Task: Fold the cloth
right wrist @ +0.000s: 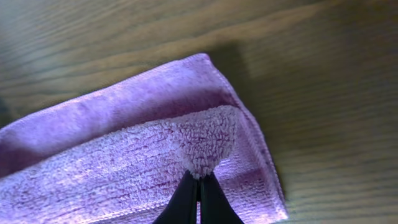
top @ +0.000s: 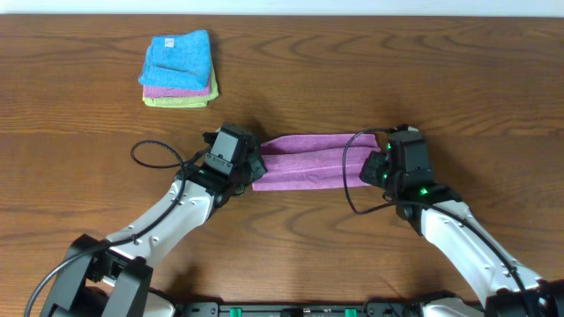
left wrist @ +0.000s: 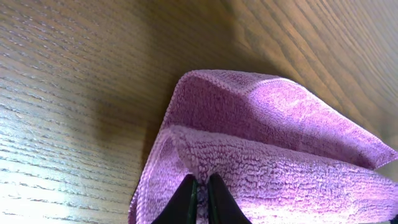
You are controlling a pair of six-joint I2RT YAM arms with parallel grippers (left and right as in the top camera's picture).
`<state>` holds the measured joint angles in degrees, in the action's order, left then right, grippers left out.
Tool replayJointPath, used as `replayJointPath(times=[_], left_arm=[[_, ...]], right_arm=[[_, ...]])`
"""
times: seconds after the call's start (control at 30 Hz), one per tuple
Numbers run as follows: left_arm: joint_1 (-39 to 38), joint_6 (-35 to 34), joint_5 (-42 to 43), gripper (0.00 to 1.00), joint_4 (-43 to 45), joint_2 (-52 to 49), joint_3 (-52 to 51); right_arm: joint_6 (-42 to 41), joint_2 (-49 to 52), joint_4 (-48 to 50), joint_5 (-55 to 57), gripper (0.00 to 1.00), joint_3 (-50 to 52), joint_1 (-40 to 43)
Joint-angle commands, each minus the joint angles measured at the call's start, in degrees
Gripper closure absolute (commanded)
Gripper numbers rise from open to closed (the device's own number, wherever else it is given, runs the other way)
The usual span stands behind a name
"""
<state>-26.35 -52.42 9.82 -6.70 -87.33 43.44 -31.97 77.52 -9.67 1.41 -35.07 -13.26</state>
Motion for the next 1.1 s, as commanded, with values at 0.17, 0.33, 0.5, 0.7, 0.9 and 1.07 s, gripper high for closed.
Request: replayJointPath(times=[0.17, 0.33, 0.5, 0.7, 0.9, 1.07], left_arm=[[0.5, 1.2, -1.2, 0.91, 0.1, -0.3, 1.1], [0.5, 1.2, 2.3, 0.94, 0.1, -0.3, 1.1], [0.4, 1.1, 5.9, 0.80, 0.1, -0.3, 1.1], [-0.5, 1.2, 5.7, 0.45, -2.3, -0.3, 1.0], [-1.5, 1.2, 3.3, 0.45, -1.9, -1.2, 1.0], [-1.5, 1.2, 3.7, 0.55, 4.5, -4.2, 1.0]], right_arm=[[0.9, -0.6, -1.4, 4.0, 0.98, -1.6, -0.3], [1.0, -3.4, -8.1, 2.4, 0.98, -4.7, -0.3], [1.0, -4.1, -10.1, 2.2, 0.98, -5.1, -0.3], [1.0, -4.1, -10.7, 2.2, 0.98, -5.1, -0.3], [1.0, -4.1, -10.7, 2.2, 0.98, -5.1, -0.3], [1.0, -4.1, -10.7, 2.2, 0.98, -5.1, -0.3]])
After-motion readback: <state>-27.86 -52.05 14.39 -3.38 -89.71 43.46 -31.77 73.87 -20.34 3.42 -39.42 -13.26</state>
